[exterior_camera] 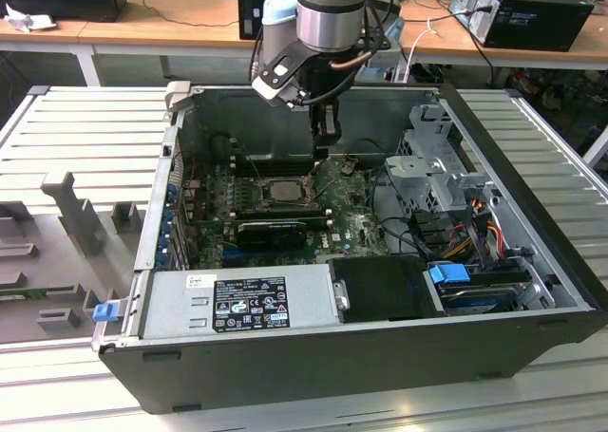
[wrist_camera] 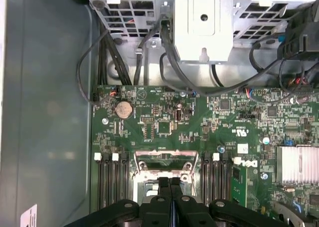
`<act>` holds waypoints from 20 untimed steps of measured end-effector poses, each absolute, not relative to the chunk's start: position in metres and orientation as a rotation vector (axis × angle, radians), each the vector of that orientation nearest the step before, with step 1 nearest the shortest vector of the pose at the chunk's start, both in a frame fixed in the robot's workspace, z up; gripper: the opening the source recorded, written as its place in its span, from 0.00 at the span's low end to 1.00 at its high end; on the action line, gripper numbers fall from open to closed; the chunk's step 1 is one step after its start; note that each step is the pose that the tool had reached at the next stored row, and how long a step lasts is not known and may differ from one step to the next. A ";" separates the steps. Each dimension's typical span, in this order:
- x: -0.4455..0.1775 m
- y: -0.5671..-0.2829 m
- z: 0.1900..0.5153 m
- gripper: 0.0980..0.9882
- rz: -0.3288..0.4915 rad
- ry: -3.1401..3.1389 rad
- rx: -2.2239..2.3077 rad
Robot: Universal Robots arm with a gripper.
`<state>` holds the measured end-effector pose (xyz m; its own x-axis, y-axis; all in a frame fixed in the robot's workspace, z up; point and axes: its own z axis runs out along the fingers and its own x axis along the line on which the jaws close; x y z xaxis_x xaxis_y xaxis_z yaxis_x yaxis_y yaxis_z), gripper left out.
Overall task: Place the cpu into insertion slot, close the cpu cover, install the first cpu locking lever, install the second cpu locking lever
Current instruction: 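Close the cpu cover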
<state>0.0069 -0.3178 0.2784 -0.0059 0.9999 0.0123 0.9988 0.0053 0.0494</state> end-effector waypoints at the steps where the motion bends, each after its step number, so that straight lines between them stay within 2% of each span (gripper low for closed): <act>1: 0.009 -0.318 0.278 0.01 0.068 2.209 2.196; 13: 0.056 -0.318 0.270 0.01 0.063 2.220 2.185; 20: 0.054 -0.318 0.257 0.01 0.057 2.247 2.164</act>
<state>0.0540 -0.3179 0.2568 -0.0375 0.9992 0.0098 0.9985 0.0371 0.0413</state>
